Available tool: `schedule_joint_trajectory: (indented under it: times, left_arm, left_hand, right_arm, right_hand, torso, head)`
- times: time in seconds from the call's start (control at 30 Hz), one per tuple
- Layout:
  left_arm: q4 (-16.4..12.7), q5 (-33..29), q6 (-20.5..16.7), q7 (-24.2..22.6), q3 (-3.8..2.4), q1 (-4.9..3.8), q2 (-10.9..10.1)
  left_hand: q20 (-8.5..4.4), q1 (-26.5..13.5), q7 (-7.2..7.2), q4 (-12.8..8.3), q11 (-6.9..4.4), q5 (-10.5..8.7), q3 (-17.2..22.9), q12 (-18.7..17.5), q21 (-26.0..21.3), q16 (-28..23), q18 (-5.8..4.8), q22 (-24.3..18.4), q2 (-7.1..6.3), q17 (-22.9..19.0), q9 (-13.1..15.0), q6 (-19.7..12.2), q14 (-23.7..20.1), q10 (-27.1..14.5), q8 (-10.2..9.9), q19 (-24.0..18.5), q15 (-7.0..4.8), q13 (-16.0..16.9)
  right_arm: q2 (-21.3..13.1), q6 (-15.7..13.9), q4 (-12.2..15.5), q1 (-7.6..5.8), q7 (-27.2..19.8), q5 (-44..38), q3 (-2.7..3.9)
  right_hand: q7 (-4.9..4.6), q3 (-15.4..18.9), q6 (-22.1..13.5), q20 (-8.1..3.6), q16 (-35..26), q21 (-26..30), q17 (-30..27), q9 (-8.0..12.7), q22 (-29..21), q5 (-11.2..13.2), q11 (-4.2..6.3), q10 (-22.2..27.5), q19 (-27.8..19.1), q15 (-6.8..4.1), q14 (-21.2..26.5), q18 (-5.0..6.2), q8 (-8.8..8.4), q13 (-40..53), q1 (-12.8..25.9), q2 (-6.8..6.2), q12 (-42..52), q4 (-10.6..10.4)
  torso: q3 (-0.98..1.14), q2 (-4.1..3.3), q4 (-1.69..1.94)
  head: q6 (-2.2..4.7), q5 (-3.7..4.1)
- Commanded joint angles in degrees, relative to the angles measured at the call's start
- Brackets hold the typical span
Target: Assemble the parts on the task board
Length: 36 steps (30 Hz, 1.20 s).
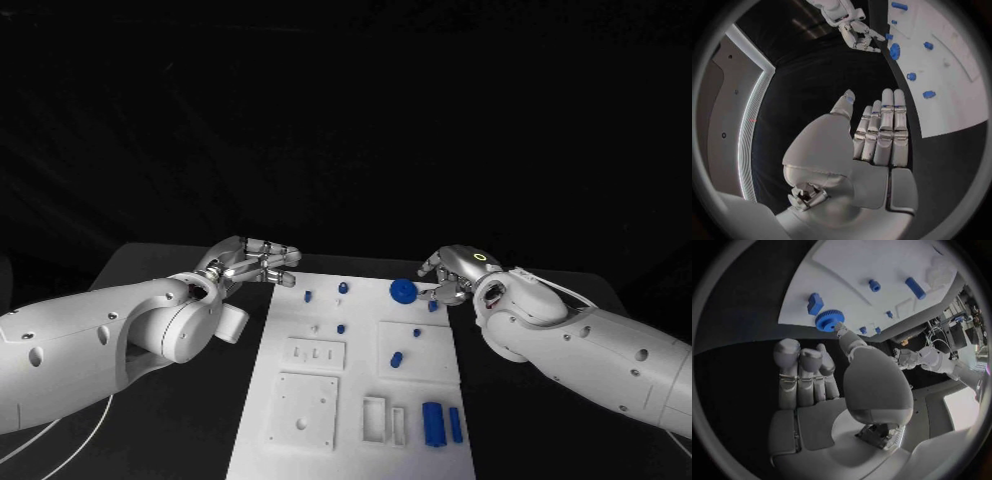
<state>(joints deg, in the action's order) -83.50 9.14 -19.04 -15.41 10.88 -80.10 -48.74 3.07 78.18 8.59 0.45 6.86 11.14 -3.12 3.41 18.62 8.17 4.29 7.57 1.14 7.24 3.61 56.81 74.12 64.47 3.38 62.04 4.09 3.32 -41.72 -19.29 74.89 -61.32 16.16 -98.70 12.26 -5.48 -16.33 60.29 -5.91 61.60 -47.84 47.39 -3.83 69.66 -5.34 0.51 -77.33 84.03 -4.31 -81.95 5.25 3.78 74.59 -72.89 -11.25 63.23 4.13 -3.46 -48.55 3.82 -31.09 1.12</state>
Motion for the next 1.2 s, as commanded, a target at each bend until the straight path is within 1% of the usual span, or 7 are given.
schedule_joint_trajectory:
  times: [0.03, 0.17, 0.27, 0.4, 0.87, 1.0, 1.2]
  left_arm:
    - [0.06, 0.14, 1.19, -0.72, -0.04, -0.05, 0.28]
    - [0.23, 0.14, 1.33, -0.66, -0.03, -0.04, 0.46]
    - [0.30, 0.14, 1.38, -0.61, -0.03, -0.04, 0.51]
    - [0.42, 0.14, 1.42, -0.55, -0.02, -0.04, 0.57]
    - [0.45, 0.23, 1.55, -0.39, -0.03, -0.05, 0.76]
    - [0.47, 0.29, 1.57, -0.36, -0.03, -0.05, 0.80]
    - [0.44, 0.37, 1.56, -0.31, -0.03, -0.05, 0.79]
  left_hand:
    - [0.00, -0.35, 0.03, -0.10, 0.03, -0.12, 0.21, 0.06, 0.19, 0.24, -0.42, 0.08, -0.28, -0.05, 0.07, -0.06, -0.14, -0.19, 0.20, -0.37, -0.11, 0.07]
    - [0.00, -0.35, 0.03, -0.10, 0.03, -0.12, 0.21, 0.06, 0.19, 0.24, -0.42, 0.08, -0.28, -0.05, 0.07, -0.06, -0.14, -0.19, 0.20, -0.37, -0.11, 0.07]
    - [0.00, -0.35, 0.03, -0.10, 0.03, -0.12, 0.21, 0.06, 0.19, 0.24, -0.42, 0.08, -0.28, -0.05, 0.07, -0.06, -0.14, -0.19, 0.20, -0.37, -0.11, 0.07]
    - [0.01, -0.43, 0.02, -0.27, 0.04, -0.12, 0.24, 0.06, 0.33, 0.22, -0.43, 0.05, -0.24, -0.05, 0.07, -0.07, -0.19, -0.22, 0.20, -0.47, -0.09, 0.07]
    - [0.01, -0.36, 0.03, -0.33, 0.04, -0.08, 0.25, 0.07, 0.41, 0.22, -0.42, 0.03, -0.23, -0.05, 0.07, -0.06, -0.21, -0.23, 0.21, -0.50, -0.09, 0.07]
    - [0.01, -0.36, 0.03, -0.33, 0.04, -0.08, 0.25, 0.07, 0.41, 0.22, -0.42, 0.03, -0.23, -0.05, 0.07, -0.06, -0.21, -0.23, 0.21, -0.50, -0.09, 0.07]
    - [0.01, -0.36, 0.03, -0.33, 0.04, -0.08, 0.25, 0.07, 0.41, 0.22, -0.42, 0.03, -0.23, -0.05, 0.07, -0.06, -0.21, -0.23, 0.21, -0.50, -0.09, 0.07]
  right_arm:
    - [0.92, 2.97, -1.16, 0.18, -0.38, 1.84, 0.04]
    - [1.92, 3.20, -2.44, 0.25, 0.10, 2.41, 0.06]
    - [2.36, 3.09, -3.00, 0.28, 0.44, 2.60, 0.11]
    - [2.96, 2.85, -3.64, 0.29, 0.97, 2.71, 0.47]
    - [4.35, 3.44, -4.60, 0.28, 1.50, 2.59, 1.45]
    - [4.83, 4.07, -4.95, 0.26, 1.48, 2.73, 1.58]
    - [5.75, 5.39, -6.08, 0.24, 1.46, 2.94, 1.65]
  right_hand:
    - [-0.03, 0.26, -1.22, 0.42, 0.33, -0.91, 2.56, 0.00, 1.50, -0.71, 0.08, -0.54, 2.77, 0.09, -0.11, -0.15, -0.12, 1.44, -0.20, -0.42, 1.28, -0.37]
    - [0.07, 0.65, -1.80, 0.11, 0.79, -2.53, 4.24, 0.03, 3.00, -3.40, 0.38, -1.21, 3.08, -0.25, -0.35, -0.27, -0.17, 2.22, 0.13, -0.18, 2.35, -0.36]
    - [0.11, 0.74, -1.67, 0.04, 0.95, -3.19, 4.69, 0.03, 3.55, -3.75, 0.42, -1.68, 3.19, -0.33, -0.41, -0.33, -0.16, 2.84, 0.24, -0.02, 3.23, -0.38]
    - [0.14, 0.87, -2.01, -0.03, 1.04, -3.52, 5.08, 0.03, 4.03, -3.93, 0.48, -2.01, 3.20, -0.37, -0.46, -0.36, -0.15, 3.42, 0.16, 0.02, 3.87, -0.43]
    - [0.11, 0.85, -2.10, 0.05, 1.08, -3.87, 5.41, 0.05, 4.68, -3.63, 0.37, -2.39, 3.24, -0.30, -0.56, -0.43, -0.17, 3.94, 0.16, 0.11, 4.30, -0.72]
    - [0.13, 0.92, -2.14, 0.07, 1.12, -3.88, 5.48, 0.06, 4.76, -3.62, 0.35, -2.40, 3.24, -0.29, -0.57, -0.43, -0.19, 3.97, 0.25, 0.13, 4.31, -0.84]
    - [0.14, 0.97, -2.17, 0.07, 1.10, -3.88, 5.47, 0.05, 4.82, -3.66, 0.36, -2.39, 3.24, -0.29, -0.56, -0.44, -0.17, 4.01, 0.26, 0.21, 4.30, -0.95]
  torso:
    - [0.06, -0.18, 0.28]
    - [0.05, -0.17, 0.40]
    - [0.03, -0.15, 0.40]
    - [0.04, -0.13, 0.29]
    - [0.04, -0.22, 0.35]
    - [0.00, -0.19, 0.40]
    - [0.10, -0.27, 0.27]
  head:
    - [-0.03, 0.23]
    - [-0.21, 0.33]
    - [-0.34, 0.27]
    - [-0.48, 0.10]
    - [-0.62, -0.03]
    - [-0.69, -0.07]
    - [-0.80, -0.36]
